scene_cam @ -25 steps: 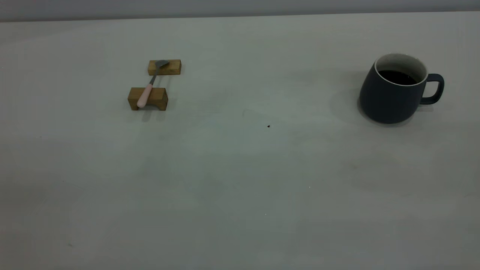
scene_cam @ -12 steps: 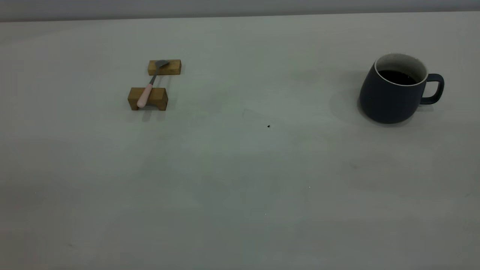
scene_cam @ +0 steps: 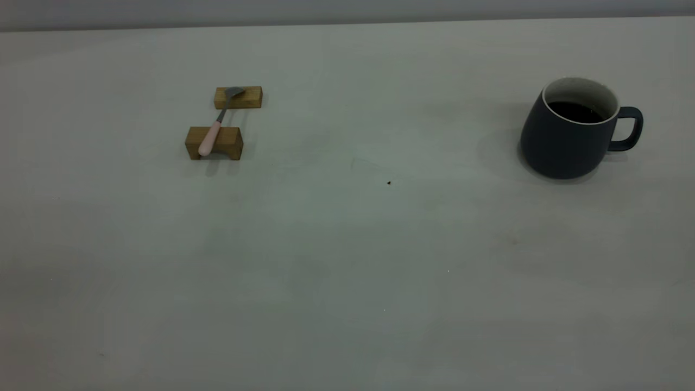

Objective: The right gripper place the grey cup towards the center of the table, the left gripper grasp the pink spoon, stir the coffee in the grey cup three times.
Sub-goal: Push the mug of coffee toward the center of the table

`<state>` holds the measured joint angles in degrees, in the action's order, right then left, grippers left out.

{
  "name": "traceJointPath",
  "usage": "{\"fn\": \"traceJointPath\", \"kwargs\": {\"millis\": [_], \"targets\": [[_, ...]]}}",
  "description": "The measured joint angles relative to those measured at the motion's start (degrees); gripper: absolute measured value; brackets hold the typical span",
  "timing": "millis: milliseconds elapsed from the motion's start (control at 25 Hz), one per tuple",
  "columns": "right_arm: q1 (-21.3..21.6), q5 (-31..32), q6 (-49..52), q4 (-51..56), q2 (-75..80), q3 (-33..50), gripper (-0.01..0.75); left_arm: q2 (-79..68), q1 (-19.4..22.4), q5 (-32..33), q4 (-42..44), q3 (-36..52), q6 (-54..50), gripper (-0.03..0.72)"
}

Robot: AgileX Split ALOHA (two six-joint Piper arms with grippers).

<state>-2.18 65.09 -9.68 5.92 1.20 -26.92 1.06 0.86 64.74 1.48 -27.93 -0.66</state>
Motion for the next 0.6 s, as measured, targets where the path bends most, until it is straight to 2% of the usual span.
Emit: {"fn": "traceJointPath", "kwargs": {"millis": [440, 600], "targets": [[0.0, -0.16, 3.76, -1.38, 0.0, 0.0, 0.242, 0.0, 0.0, 0.0, 0.0, 0.0, 0.0, 0.421], [0.0, -0.81, 4.67, -1.49, 1.25, -2.64, 0.314, 0.0, 0.0, 0.0, 0.0, 0.0, 0.0, 0.421]]}}
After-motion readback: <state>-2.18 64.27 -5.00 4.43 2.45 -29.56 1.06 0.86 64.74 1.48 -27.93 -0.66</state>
